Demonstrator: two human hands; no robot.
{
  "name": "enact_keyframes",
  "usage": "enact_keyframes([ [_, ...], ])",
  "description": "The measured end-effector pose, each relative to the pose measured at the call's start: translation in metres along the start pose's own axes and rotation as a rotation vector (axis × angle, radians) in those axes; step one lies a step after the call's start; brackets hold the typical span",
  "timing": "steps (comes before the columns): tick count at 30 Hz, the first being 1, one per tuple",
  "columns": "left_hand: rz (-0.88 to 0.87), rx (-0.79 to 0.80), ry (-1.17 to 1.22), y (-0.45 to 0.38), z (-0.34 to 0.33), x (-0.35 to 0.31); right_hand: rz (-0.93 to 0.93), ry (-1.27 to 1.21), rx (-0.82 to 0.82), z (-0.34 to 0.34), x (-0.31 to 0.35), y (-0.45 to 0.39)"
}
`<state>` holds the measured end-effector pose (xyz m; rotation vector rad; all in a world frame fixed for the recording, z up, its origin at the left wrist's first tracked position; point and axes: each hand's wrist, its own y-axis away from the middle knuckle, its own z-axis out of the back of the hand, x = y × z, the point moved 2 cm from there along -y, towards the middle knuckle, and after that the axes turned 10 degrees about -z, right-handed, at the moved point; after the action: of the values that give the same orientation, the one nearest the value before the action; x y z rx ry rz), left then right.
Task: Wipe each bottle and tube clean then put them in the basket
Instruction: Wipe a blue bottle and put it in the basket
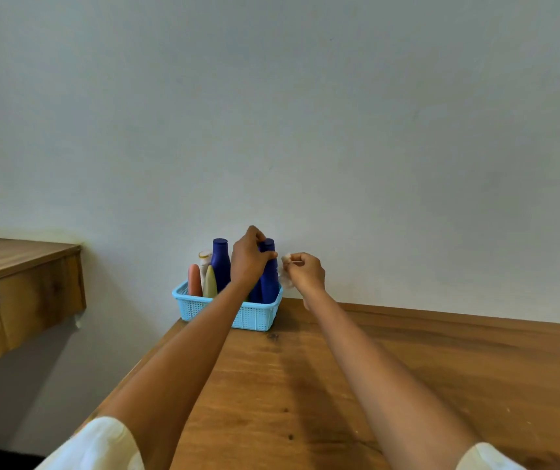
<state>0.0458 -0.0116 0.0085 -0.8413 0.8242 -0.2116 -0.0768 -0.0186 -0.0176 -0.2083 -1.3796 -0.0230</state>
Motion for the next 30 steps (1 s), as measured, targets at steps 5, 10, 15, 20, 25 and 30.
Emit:
enact_keyframes([
  [5,-0.126,0.066,-0.089,0.005,-0.013,0.009,-0.056,-0.027,-0.020,-0.002,-0.014,-0.008],
  [10,-0.238,0.142,-0.256,0.003,-0.013,0.009,-0.055,-0.020,-0.028,-0.001,-0.021,-0.010],
  [15,-0.341,0.236,-0.722,0.005,-0.006,0.008,-0.018,-0.013,-0.031,0.000,-0.017,-0.007],
  [20,-0.283,0.331,-0.797,0.005,-0.002,0.017,0.018,0.059,-0.002,-0.002,-0.018,-0.003],
  [25,-0.284,0.375,-0.800,0.009,0.002,0.017,-0.008,0.081,-0.008,0.002,-0.016,0.002],
  [30,-0.252,0.310,-0.672,0.020,0.012,0.000,-0.062,0.005,0.047,0.018,-0.004,0.021],
])
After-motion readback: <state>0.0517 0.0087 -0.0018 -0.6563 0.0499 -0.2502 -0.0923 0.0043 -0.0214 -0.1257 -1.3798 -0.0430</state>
